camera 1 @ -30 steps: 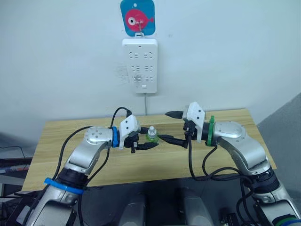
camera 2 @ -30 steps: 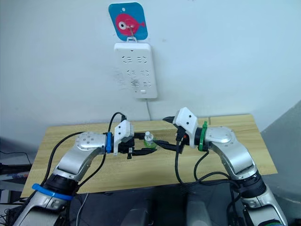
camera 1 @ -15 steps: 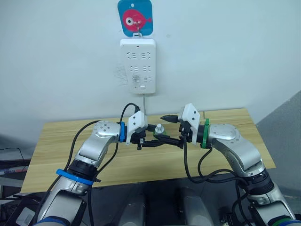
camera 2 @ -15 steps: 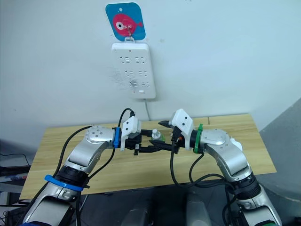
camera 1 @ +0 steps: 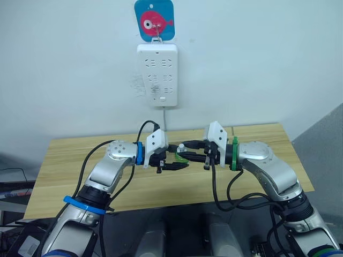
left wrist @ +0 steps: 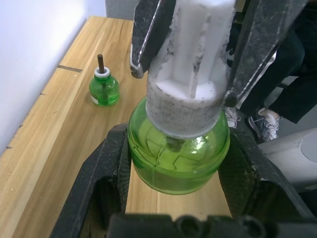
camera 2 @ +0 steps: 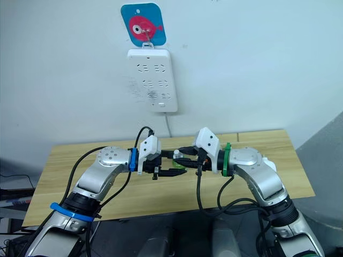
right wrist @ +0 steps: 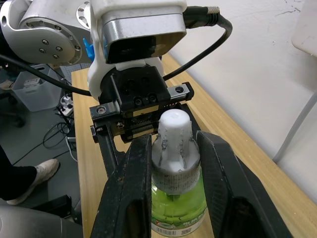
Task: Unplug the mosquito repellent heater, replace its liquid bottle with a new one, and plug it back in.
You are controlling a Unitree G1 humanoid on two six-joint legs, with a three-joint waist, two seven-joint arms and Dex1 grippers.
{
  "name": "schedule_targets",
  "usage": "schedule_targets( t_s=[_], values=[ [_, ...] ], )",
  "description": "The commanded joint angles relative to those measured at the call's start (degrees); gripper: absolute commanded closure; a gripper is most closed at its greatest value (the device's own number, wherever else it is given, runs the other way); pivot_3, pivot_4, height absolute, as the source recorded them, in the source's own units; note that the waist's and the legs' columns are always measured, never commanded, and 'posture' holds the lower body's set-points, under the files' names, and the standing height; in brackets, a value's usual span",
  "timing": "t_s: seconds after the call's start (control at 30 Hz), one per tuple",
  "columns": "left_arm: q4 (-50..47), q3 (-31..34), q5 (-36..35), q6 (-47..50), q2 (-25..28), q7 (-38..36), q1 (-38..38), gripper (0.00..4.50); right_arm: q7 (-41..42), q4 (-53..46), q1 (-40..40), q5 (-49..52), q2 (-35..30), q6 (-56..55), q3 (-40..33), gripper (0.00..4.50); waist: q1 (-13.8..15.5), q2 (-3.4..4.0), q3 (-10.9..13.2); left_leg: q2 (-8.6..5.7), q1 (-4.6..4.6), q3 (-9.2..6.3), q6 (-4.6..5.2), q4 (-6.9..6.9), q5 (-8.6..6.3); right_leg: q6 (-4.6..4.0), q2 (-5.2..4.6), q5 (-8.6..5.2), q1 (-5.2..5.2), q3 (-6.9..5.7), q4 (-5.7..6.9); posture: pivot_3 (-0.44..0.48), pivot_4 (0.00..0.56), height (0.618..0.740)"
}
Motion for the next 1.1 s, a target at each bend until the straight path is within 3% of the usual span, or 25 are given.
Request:
schedule_targets(
  t_s=[0.03,0.23,0.47,0.63,0.8,0.97,1.1],
  values=[
    [-3.89,1.6,-2.37,-2.85,0.8,-2.93,0.62,2.27,5.85,0.9,-1.84,1.05,-1.5,-3.87,0.49,3.53,-0.01,0.0,0.0,0.0,0.0,0.0,0.0,0.0,0.0,0.0,0.0,0.0,0.0,0.0,0.0,-0.102,0.206,0.74],
    [-6.1,0.07,-4.53,-9.33,4.91,-14.15,1.49,2.27,26.83,10.3,-12.48,7.65,-3.17,-8.96,0.66,3.53,-0.08,0.0,0.0,0.03,0.04,0.05,0.0,0.02,0.0,0.0,0.01,0.0,0.06,-0.01,-0.03,-0.086,0.2,0.74],
    [-5.27,-0.43,-5.34,-10.22,7.66,-18.5,2.15,2.27,34.0,23.35,-20.47,4.05,-0.28,-17.65,1.96,3.53,0.0,-0.01,-0.02,0.03,0.03,0.0,0.0,0.03,0.0,-0.01,0.0,0.0,0.02,-0.06,0.0,-0.074,0.202,0.74],
    [-1.96,1.9,-4.69,-9.96,7.12,-15.15,1.34,2.27,34.43,21.61,-18.9,4.45,-3.26,-16.36,0.65,1.7,0.49,0.0,-0.02,-0.02,-0.03,-0.08,0.0,0.09,0.0,0.0,-0.02,0.01,0.04,-0.11,-0.01,-0.074,0.208,0.74],
    [-1.15,5.88,-5.67,-5.1,5.53,-6.53,2.9,2.27,26.91,14.02,-10.43,0.58,-7.6,-18.04,-2.25,0.03,0.53,0.0,-0.02,0.01,-0.03,-0.12,0.0,0.07,0.0,0.0,-0.03,0.01,0.02,-0.16,0.03,-0.08,0.209,0.74],
    [-2.56,7.84,-5.58,-2.2,3.7,-1.16,4.11,2.27,9.3,3.2,-3.4,-1.02,-2.87,-9.05,-4.11,0.03,-0.08,0.0,-0.02,0.03,0.0,-0.02,-0.01,0.09,0.01,0.0,-0.03,0.01,-0.02,-0.07,0.14,-0.083,0.218,0.74],
    [-3.51,7.35,-5.3,-1.41,2.67,0.14,4.07,2.27,-0.08,-0.48,-1.87,-3.54,3.39,-5.66,-1.64,0.03,-0.01,0.01,-0.03,0.03,0.04,-0.03,-0.04,0.08,0.02,-0.01,-0.03,0.01,-0.02,-0.04,0.22,-0.095,0.215,0.74]
  ],
)
